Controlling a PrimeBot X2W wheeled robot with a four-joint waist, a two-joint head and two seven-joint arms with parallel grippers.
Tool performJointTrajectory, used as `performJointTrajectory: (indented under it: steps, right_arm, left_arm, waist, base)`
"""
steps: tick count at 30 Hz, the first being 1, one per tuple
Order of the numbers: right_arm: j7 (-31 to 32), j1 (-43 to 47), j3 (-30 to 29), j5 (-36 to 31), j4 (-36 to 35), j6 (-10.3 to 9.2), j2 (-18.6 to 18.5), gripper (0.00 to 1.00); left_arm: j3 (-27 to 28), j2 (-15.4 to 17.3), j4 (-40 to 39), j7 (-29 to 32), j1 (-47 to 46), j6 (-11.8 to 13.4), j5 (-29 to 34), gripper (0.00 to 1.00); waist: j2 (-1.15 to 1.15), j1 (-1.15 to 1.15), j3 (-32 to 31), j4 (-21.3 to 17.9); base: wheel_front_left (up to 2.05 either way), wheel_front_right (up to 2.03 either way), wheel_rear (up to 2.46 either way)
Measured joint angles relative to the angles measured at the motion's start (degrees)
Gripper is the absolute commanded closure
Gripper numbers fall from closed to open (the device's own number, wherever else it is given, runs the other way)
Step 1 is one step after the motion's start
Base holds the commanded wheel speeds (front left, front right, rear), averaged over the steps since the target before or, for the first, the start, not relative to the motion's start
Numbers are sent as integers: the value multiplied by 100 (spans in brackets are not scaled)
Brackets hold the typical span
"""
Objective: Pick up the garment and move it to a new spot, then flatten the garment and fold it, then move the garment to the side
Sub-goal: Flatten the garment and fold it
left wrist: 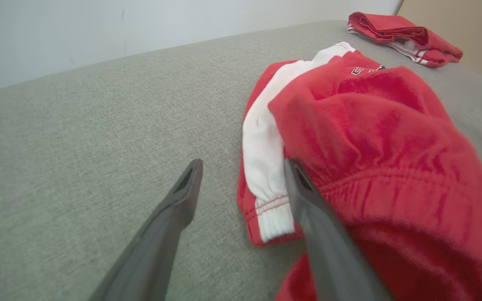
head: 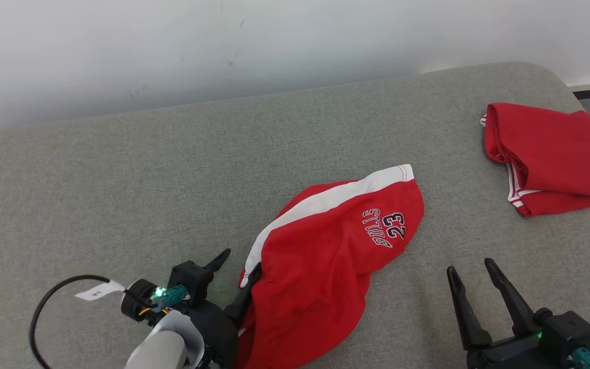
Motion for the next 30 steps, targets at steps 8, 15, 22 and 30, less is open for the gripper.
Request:
performJointTrajectory:
  steps: [8,15,22,30]
  right_arm:
    - [1,-77,73,26,-5,0,23,0]
    - [0,-125,83,47,18,0,19,0]
    - [0,-3,86,85,77,0,63,0]
    - [0,68,140,123,105,0,121,0]
  left_arm:
    - [-1029,-44,690,12,-387,0,-575,0]
    - [-1601,-7,923,20,-608,0,-1023,100]
    - [-1456,369,388,1,-841,77,-855,100]
    - [-1206,962,-515,1,-1165,116,-369,100]
  waist:
    - [0,-1,69,-37]
    - [0,-1,53,-102]
    - [0,-1,-183,-119]
    - [-1,-2,-515,-130]
  base:
    - [0,0,0]
    - [0,0,0]
    - [0,0,0]
    - [0,0,0]
